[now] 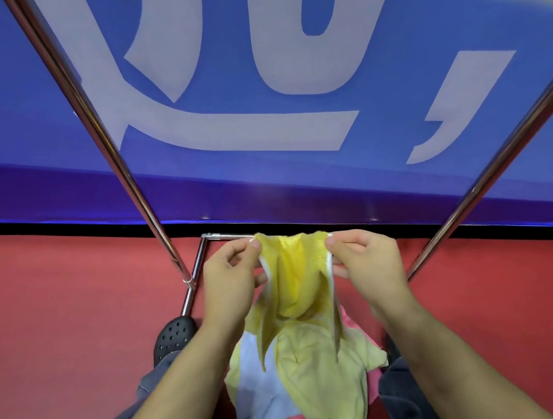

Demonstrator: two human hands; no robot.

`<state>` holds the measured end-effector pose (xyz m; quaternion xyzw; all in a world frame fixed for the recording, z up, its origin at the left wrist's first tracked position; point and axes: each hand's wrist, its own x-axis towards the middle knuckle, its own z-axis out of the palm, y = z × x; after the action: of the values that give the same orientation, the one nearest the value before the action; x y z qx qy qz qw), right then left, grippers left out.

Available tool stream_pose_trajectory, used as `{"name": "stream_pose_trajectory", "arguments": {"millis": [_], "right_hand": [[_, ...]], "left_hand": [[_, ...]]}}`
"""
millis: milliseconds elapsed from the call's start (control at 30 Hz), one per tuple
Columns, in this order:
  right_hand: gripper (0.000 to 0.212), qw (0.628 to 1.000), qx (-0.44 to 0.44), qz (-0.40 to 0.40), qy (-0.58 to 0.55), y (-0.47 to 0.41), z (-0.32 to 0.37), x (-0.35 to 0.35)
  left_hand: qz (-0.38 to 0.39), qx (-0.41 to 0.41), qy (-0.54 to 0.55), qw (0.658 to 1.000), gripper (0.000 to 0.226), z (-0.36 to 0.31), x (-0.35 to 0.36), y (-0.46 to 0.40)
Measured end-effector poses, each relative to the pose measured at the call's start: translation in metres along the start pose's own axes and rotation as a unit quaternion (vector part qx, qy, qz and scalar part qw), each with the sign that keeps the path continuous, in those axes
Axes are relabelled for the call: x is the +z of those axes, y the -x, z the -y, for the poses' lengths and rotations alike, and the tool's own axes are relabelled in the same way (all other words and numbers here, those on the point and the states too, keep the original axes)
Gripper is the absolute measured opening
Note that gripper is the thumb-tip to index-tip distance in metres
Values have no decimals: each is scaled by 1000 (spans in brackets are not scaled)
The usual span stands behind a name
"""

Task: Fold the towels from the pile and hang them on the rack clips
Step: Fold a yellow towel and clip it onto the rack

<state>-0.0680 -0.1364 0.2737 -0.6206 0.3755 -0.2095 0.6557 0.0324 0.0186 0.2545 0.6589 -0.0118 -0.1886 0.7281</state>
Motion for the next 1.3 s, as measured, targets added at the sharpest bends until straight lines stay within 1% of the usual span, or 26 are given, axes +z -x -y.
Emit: {"name": "stream_pose_trajectory", "arguments": {"millis": [67,167,367,467,533,567,633,733,833,900,967,1033,1067,1133,1167,1233,1300], "right_hand": [[10,1000,-8,18,1,1,-2,7],[6,999,-28,37,13,5,-3,16],[3,997,-46,45,35,6,-7,26],[10,997,-52,48,29,7,-8,29],[8,997,-59,51,29,9,-7,29],[5,996,-61,53,28,9,-7,29],[7,996,-66,56,31,10,-5,29],[6,995,-77,64,26,13,2,28],[13,996,-79,50,7,15,4,25],[12,995,-89,30,22,14,5,23],[6,994,-102,21,44,11,6,20],[10,990,-119,26,78,8,7,16],[12,987,-128,27,97,6,9,15],[12,981,-148,26,122,4,11,10],[10,981,-151,30,118,3,12,8],[9,985,-141,50,87,5,16,4],[10,987,-134,77,50,7,21,0]], "left_hand": [[14,-3,-2,1000,15,0,9,4],[26,6,-2,1000,11,1,18,10],[35,4,11,999,13,1,27,16],[36,9,7,999,7,1,28,17],[43,10,15,999,5,0,26,18],[48,9,17,999,5,0,26,19],[60,16,12,998,10,-3,26,20],[101,14,16,995,20,-6,26,23],[163,-22,61,984,30,-9,28,29],[176,-39,86,980,31,-10,28,30],[193,-48,96,975,30,-10,27,27],[203,-39,67,976,28,-9,24,23],[194,-25,37,980,25,-9,23,21],[148,34,-46,987,19,-6,18,15],[120,76,-99,985,17,-3,14,11],[90,157,-209,961,22,3,7,4],[91,219,-295,926,29,9,-1,-3]]}}
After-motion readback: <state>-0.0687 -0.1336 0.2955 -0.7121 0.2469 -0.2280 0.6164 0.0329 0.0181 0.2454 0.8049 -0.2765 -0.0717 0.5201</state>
